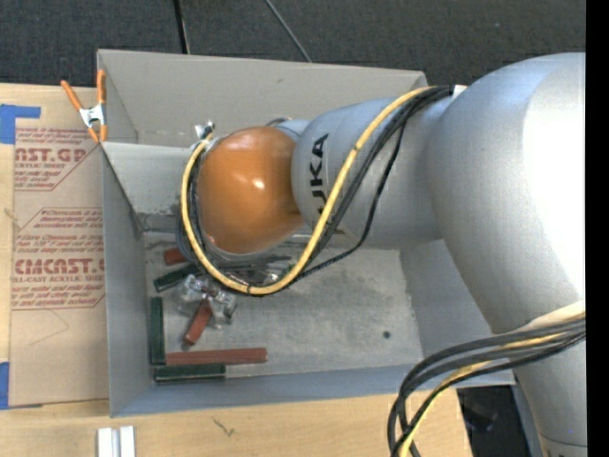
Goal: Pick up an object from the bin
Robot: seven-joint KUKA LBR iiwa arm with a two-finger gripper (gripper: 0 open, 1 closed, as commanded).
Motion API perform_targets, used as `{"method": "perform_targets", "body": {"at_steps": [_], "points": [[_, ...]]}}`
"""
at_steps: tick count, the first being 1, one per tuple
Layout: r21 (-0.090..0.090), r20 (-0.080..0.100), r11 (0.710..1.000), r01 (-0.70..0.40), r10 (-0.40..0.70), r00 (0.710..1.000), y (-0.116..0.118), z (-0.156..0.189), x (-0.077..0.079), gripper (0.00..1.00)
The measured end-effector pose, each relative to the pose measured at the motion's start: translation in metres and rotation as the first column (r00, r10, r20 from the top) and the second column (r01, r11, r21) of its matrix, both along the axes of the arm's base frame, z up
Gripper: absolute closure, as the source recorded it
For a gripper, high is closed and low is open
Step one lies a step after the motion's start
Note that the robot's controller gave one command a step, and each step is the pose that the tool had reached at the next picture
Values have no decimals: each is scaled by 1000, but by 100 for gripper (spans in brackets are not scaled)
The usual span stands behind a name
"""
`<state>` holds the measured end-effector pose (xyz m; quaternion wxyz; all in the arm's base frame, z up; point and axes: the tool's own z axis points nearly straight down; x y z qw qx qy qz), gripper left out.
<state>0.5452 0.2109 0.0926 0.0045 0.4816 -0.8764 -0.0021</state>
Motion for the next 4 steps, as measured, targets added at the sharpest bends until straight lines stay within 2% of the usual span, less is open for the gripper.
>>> {"method": "perform_targets", "body": {"at_steps": [2,4], "points": [[4,13,1000,0,0,1000,1,37,3,100],[4,14,1000,1,-1,1000,2,45,3,100]]}}
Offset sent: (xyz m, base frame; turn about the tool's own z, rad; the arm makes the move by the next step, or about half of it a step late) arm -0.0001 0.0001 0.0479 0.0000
